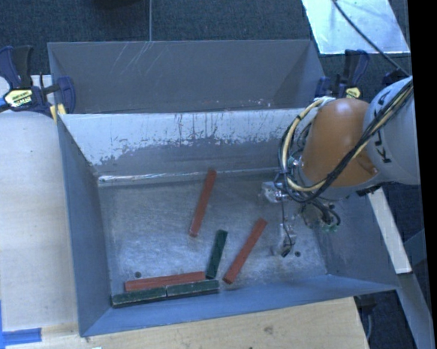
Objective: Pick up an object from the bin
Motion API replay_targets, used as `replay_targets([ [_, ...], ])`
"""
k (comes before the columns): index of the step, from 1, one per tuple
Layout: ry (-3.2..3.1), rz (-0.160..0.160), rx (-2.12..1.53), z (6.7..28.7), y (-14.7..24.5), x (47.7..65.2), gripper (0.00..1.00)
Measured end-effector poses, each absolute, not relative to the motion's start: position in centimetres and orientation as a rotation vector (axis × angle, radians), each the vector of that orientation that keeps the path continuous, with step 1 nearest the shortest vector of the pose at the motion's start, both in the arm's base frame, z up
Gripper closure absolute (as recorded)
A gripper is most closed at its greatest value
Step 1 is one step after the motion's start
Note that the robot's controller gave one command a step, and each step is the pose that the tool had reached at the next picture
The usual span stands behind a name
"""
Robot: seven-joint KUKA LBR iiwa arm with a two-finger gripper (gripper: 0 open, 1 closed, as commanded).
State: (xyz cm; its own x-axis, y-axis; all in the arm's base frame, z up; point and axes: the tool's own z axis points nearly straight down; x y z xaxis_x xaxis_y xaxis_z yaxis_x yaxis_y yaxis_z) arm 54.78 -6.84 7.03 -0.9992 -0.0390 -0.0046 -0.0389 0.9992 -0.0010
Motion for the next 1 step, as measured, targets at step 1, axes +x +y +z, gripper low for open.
replay_targets([
  [1, 3.135, 0.002, -0.207, 7.01, -2.43, 51.61, 0.0],
])
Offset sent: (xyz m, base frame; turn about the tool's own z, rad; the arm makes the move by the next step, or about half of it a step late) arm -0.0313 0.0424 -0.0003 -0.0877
